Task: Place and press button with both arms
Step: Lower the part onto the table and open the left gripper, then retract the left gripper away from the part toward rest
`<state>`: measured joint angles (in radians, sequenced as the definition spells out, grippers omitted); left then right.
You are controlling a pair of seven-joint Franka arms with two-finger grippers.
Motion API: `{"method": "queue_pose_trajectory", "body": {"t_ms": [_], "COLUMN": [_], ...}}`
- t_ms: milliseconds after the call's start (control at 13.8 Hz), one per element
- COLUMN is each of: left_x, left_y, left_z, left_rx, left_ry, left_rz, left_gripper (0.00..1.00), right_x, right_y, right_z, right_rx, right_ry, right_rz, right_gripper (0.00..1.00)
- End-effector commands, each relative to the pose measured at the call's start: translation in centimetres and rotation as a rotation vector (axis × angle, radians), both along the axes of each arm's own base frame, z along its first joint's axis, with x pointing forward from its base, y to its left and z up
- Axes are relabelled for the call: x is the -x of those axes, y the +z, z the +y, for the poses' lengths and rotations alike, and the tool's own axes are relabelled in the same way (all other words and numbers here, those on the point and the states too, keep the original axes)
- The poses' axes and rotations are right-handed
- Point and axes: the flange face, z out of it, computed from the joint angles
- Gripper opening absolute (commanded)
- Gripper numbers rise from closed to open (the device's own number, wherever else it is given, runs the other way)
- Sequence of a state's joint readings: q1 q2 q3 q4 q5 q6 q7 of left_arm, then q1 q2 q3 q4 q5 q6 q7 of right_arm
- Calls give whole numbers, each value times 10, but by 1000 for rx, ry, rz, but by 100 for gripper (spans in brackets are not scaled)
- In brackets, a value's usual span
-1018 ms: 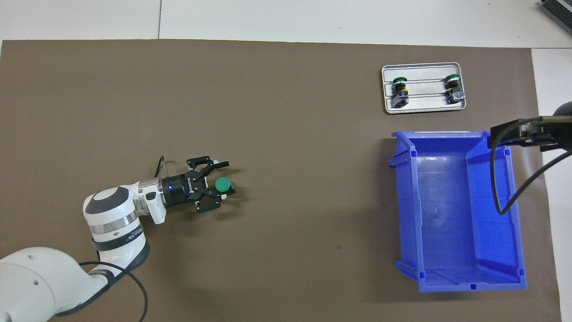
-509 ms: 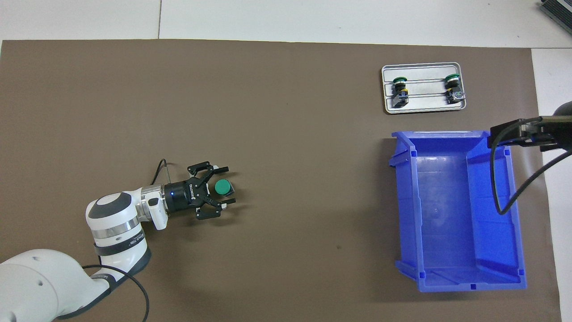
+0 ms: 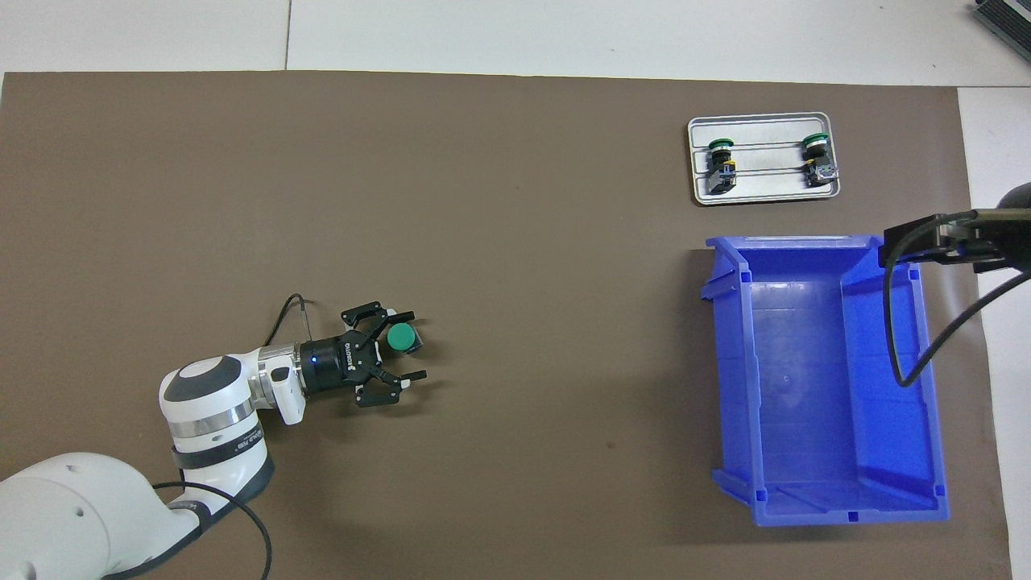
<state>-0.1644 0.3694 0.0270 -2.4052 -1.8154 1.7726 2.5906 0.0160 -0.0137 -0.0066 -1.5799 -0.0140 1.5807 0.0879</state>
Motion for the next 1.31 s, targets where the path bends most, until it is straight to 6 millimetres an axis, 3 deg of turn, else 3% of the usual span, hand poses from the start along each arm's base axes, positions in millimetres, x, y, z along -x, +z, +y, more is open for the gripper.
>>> {"method": "queue_pose_trajectory", "body": {"t_ms": [0,218,509,945,1236], "left_x": [5,3,-7,-37,-49], "left_y": [3,3,7,21,30], "left_z": [4,18,56,131,147], "left_rx": [25,21,6,-67,-84], "left_ry": [12,12,12,37,78], "left_rz": [-16,-18,-33,-29,-10], "left_gripper": [100,100,100,99,99], "right_x": [7,7,7,7,7], "right_y": [1,1,1,1,1], "right_z": [-2,-2,-2,-3,-2], "right_rx": [-18,-18,-18,-17,-18], "right_ry": [8,8,8,8,10], "right_rz": [2,2,2,4,2], "right_gripper": [100,100,100,100,100]}}
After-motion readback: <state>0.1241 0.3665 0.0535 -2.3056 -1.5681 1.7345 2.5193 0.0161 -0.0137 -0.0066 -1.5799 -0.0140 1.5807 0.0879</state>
